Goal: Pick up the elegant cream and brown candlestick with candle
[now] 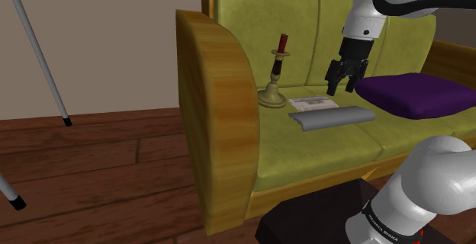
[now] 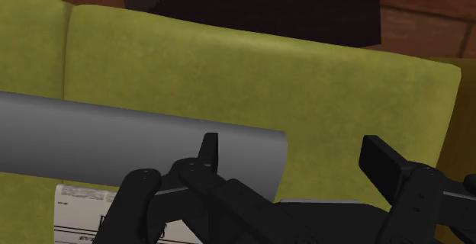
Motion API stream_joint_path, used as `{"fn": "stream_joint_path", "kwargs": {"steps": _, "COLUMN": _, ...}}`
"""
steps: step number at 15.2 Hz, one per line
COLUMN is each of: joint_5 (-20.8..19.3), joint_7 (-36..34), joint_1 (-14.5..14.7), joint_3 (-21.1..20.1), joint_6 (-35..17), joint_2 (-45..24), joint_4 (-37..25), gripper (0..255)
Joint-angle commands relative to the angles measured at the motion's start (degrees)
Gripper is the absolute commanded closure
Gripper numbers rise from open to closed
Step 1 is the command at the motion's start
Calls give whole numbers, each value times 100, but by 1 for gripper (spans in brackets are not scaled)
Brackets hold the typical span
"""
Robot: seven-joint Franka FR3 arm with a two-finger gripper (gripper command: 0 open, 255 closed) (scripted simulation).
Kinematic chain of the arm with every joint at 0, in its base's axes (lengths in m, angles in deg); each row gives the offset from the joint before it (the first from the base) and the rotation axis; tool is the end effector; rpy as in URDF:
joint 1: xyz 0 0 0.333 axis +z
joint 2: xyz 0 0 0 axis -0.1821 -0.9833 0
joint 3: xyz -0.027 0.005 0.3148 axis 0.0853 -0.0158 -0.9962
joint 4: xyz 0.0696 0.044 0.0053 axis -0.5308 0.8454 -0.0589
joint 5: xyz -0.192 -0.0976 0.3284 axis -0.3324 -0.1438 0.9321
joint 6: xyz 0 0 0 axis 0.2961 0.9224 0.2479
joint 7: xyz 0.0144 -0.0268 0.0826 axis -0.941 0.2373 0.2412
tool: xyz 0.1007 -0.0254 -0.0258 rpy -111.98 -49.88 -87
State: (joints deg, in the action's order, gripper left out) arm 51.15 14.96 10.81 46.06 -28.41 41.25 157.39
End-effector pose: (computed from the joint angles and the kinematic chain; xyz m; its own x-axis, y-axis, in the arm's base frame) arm 0.2941 -0.0221 0.5521 0.9795 -0.1742 -0.1011 -0.1754 -0.9845 -0.0031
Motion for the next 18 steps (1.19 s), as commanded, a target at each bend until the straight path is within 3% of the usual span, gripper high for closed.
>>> {"fn": "stream_joint_path", "kwargs": {"steps": 1, "joint_5": 0, "joint_7": 0, "joint_1": 0, "joint_3": 0, "joint_6": 0, "joint_2": 0, "joint_4": 0, "gripper": 0}}
{"fn": "stream_joint_path", "kwargs": {"steps": 9, "joint_5": -83, "joint_7": 442, "joint_1": 99, "joint_3": 221, "joint_6": -210, "joint_2": -1717, "joint_4": -1677, "gripper": 0}}
{"fn": "stream_joint_path", "kwargs": {"steps": 18, "joint_5": 16, "joint_7": 964, "joint_1": 173, "joint_3": 412, "joint_6": 91, "joint_2": -3619, "joint_4": -4065, "gripper": 0}}
